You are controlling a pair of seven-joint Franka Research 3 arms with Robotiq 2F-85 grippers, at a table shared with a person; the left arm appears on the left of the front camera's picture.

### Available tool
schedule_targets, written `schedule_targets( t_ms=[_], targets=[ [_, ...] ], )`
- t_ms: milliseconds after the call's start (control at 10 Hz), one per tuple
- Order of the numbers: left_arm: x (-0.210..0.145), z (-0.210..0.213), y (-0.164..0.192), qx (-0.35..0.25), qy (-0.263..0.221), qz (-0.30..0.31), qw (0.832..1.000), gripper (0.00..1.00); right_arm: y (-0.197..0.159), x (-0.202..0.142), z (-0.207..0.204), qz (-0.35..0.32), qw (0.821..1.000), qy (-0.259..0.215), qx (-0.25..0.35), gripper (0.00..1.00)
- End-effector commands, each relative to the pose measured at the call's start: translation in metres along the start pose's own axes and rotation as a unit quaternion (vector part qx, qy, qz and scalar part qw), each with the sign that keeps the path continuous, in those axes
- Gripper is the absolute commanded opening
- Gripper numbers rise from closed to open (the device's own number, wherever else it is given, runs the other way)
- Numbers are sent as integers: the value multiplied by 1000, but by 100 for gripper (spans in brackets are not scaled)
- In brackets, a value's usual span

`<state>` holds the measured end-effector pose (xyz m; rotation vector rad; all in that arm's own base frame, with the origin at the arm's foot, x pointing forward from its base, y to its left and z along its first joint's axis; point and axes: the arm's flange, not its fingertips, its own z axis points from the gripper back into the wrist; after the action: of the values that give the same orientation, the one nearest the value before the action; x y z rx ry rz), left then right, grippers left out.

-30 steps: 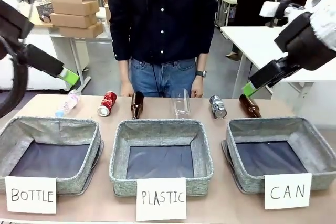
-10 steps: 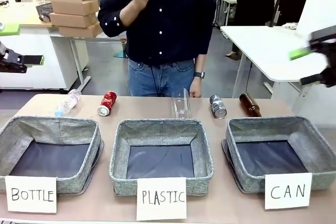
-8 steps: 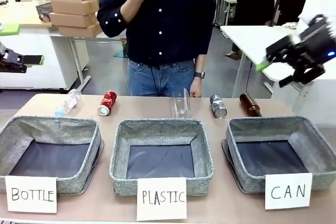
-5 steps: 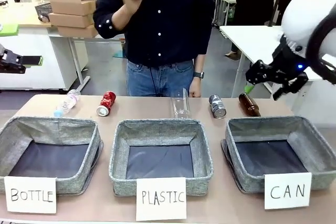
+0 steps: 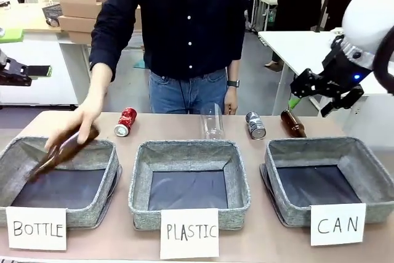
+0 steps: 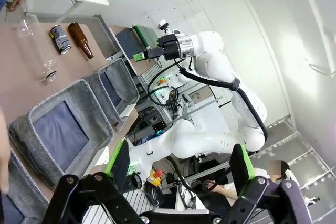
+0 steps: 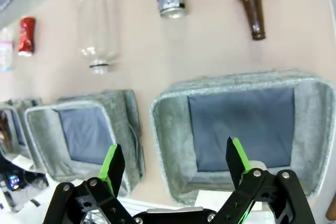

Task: Sort the can waste into the basket.
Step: Pick up the can waste from the table and place it in the right Fabric basket.

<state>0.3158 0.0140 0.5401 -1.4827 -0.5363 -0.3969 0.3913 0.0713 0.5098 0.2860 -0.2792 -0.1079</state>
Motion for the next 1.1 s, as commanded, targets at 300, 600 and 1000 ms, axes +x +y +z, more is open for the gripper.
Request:
schedule_targets(
  t_ms=[300,600,1000],
  targets=[
    [2,-2,-2,-11,-5,-12,1000,100,51,107,-102,-11,987,-2,-162,100],
    [2,-2,-2,-11,-5,-12,1000,100,58,144,-175,14,984,16,-177,100],
    [2,-2,-2,-11,-5,-12,1000,100,55,179,-252,67,987,34,-144,100]
  ],
)
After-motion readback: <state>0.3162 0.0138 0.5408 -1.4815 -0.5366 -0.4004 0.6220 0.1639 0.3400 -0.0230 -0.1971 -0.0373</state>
